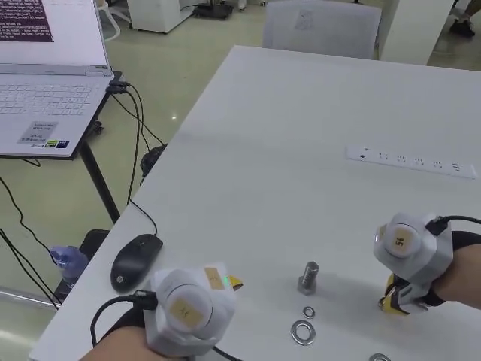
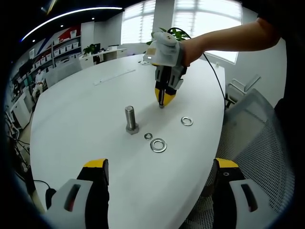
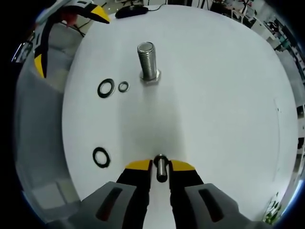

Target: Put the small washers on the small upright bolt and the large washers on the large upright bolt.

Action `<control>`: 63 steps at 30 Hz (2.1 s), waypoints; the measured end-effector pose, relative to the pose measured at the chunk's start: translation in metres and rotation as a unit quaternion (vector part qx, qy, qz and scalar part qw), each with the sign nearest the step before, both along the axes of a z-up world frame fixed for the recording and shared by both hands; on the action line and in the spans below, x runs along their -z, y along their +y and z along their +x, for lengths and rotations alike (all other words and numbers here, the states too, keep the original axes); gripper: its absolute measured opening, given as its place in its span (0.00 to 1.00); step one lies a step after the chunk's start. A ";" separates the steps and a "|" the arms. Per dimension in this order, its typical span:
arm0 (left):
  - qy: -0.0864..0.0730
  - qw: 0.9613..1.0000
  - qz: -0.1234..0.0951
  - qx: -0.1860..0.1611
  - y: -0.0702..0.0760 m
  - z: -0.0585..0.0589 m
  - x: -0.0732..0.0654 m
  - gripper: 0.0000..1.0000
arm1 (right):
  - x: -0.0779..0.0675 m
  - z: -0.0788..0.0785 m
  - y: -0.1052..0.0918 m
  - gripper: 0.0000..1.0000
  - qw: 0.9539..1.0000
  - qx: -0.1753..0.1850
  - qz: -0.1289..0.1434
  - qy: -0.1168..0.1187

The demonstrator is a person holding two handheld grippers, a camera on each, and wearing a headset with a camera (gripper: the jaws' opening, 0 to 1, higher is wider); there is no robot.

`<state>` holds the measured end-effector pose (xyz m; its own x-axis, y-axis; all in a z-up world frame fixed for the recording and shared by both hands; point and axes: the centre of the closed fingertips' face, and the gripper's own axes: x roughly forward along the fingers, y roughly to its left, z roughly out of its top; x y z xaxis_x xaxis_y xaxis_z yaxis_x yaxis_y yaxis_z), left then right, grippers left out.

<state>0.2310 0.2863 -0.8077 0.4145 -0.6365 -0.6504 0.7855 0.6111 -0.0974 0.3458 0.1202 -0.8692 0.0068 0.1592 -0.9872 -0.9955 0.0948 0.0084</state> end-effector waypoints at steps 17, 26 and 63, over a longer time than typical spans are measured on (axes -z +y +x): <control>-0.004 1.000 0.000 -0.002 0.000 0.003 -0.003 0.90 | -0.007 0.003 0.004 0.25 1.000 -0.002 0.012 0.001; -0.007 1.000 0.000 0.001 -0.002 0.003 -0.006 0.90 | -0.015 0.001 0.004 0.27 1.000 0.002 0.018 0.006; -0.018 1.000 0.007 0.003 -0.003 0.005 -0.020 0.91 | -0.050 -0.015 0.020 0.25 0.999 -0.034 0.036 -0.007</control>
